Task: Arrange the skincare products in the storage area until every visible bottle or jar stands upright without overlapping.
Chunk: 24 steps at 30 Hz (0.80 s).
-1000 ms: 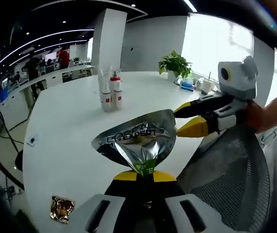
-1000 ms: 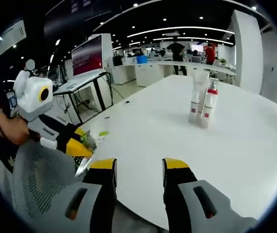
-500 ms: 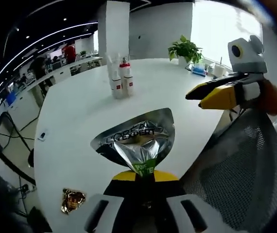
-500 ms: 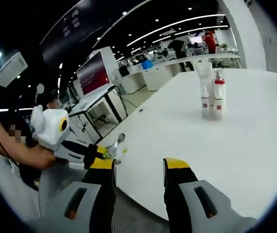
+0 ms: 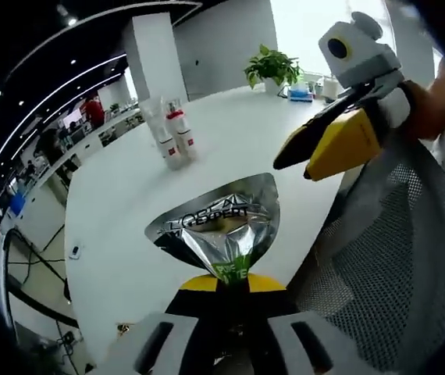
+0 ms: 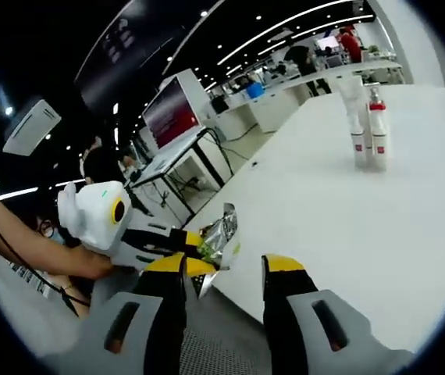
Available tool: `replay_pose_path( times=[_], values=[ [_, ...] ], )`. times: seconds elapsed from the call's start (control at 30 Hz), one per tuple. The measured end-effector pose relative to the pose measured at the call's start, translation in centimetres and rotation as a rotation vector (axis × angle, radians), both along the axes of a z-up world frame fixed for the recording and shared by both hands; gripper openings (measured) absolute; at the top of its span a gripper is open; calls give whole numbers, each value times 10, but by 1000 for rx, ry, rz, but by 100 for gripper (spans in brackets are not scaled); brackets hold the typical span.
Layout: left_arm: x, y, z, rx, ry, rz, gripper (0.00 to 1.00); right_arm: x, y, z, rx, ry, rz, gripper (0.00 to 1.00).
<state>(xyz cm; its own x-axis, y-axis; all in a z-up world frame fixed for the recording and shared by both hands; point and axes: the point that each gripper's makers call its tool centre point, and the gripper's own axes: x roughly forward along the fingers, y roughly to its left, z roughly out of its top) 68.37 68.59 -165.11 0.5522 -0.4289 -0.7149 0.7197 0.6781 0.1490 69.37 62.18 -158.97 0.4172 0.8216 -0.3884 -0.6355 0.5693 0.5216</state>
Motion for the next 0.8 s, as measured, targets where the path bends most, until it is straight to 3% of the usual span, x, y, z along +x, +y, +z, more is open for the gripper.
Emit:
replay_pose_path(
  times=[0.17, 0.27, 0.43, 0.47, 0.53, 0.63, 0.7, 0.73, 0.8],
  values=[
    [-8, -18, -1, 127, -94, -191, 9, 3, -1, -4, 17, 46, -11, 33],
    [-10, -25, 1, 160, -135, -259, 9, 4, -1, -8, 9, 60, -12, 32],
    [-6, -26, 8, 195, -216, -300, 9, 6, -3, -17, -21, 83, -17, 30],
    [-2, -29, 15, 204, -271, -317, 9, 5, -3, -19, -26, 86, -12, 29],
    [-2, -31, 18, 203, -303, -331, 9, 4, -1, -22, -28, 101, -1, 28],
    [-4, -30, 19, 220, -325, -352, 10, 2, 2, -22, -15, 96, 18, 21],
    [-8, -36, 16, 235, -332, -413, 10, -3, 6, -23, 6, 136, 42, 12],
    [-8, -35, 13, 272, -336, -427, 10, -3, 3, -27, -18, 141, 29, 12],
    [-7, -37, 16, 253, -350, -423, 11, -2, 2, -27, -25, 125, 38, 10]
  ],
)
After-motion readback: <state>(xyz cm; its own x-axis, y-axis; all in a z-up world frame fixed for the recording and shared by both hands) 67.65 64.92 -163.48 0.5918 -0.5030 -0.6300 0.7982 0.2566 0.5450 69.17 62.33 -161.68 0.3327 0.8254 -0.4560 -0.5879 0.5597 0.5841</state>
